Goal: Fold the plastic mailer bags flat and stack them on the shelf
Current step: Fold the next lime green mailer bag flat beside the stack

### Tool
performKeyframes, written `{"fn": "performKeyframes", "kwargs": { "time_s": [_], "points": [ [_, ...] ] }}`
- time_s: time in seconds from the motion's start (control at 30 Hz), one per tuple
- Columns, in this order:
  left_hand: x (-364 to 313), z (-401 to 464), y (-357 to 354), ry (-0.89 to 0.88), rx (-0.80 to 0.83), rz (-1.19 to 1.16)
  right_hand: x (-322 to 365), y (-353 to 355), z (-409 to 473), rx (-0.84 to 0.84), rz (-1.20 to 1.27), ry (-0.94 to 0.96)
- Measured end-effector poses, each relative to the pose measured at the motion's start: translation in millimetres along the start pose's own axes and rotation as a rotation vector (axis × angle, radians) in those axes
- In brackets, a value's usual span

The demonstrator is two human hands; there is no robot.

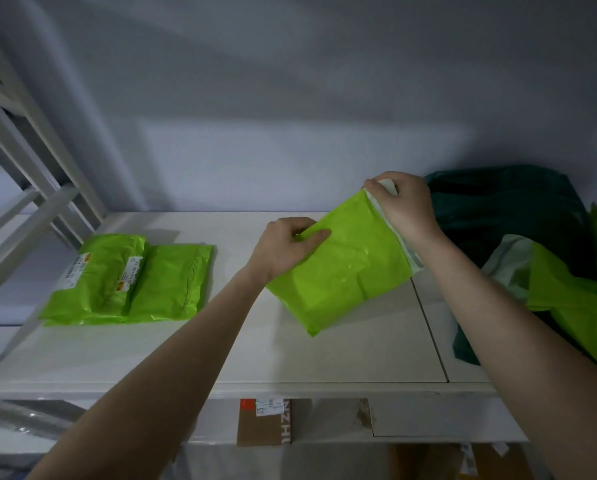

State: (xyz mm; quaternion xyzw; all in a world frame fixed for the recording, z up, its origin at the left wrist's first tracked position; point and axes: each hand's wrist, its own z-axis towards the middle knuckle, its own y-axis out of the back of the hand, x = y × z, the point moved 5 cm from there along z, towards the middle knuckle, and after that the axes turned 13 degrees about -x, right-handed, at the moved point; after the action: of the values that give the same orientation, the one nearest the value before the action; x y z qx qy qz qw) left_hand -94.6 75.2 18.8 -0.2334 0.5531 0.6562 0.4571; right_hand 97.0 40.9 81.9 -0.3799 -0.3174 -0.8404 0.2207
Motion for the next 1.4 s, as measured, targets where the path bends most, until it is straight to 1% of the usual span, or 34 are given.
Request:
{"fn": "performKeyframes", "kwargs": {
  "time_s": [0.1,0.2,0.27,0.33,0.37,0.47,0.53,0.6,0.7,0.9,0.97,1.03,1.13,1.2,1.27,1.3,1.4],
  "points": [
    [3.9,-1.7,-1.1,0.045,-0.022,-0.127,-1.3,-1.6,-2.6,-0.028,-0.031,0.038],
    [14.6,-2.4,4.6,0.126,-0.105,-0.282,-8.4,4.4,-5.1,-0.105,-0.105,0.077],
    [22.7,-4.4,9.6,0.198,-0.172,-0.381,-15.9,10.7,-10.3,-0.159,-0.076,0.022],
    [26.5,-8.4,13.0,0.249,-0.226,-0.464,-28.8,11.1,-17.3,-0.151,-0.062,-0.106],
    [28.1,-10.3,13.2,0.263,-0.244,-0.498,-35.4,6.9,-22.7,-0.096,-0.043,-0.213],
    [31.6,-13.7,10.0,0.304,-0.272,-0.56,-55.1,-16.4,-46.8,0.193,0.089,-0.553],
    [31.9,-15.3,5.3,0.357,-0.251,-0.603,-57.7,-24.8,-61.7,0.275,0.234,-0.659],
    [30.3,-17.0,-0.4,0.418,-0.188,-0.631,-55.1,-28.6,-66.7,0.269,0.366,-0.638],
    [30.5,-18.9,-7.6,0.457,-0.088,-0.625,-53.5,-30.6,-67.2,0.205,0.368,-0.554],
    [41.4,-18.5,-7.2,0.429,-0.137,-0.529,-66.2,-31.4,-67.8,0.109,0.167,-0.429],
    [41.6,-18.8,-7.3,0.407,-0.157,-0.517,-66.6,-33.3,-69.6,0.108,0.151,-0.409],
    [42.9,-18.0,-6.2,0.395,-0.175,-0.516,-67.3,-35.3,-71.8,0.137,0.181,-0.449],
    [48.0,-16.0,-3.0,0.402,-0.205,-0.505,-68.5,-40.2,-78.0,0.267,0.27,-0.545],
    [48.7,-14.9,0.2,0.394,-0.241,-0.506,-72.2,-43.0,-82.7,0.327,0.295,-0.552],
    [48.5,-14.7,-0.1,0.402,-0.252,-0.533,-74.5,-43.7,-86.5,0.319,0.296,-0.525],
    [49.9,-15.3,-2.3,0.43,-0.245,-0.545,-76.9,-43.7,-87.9,0.289,0.288,-0.52],
    [64.5,-21.8,-12.7,0.545,-0.165,-0.488,-88.5,-43.0,-93.8,0.18,0.222,-0.569]
  ]
}}
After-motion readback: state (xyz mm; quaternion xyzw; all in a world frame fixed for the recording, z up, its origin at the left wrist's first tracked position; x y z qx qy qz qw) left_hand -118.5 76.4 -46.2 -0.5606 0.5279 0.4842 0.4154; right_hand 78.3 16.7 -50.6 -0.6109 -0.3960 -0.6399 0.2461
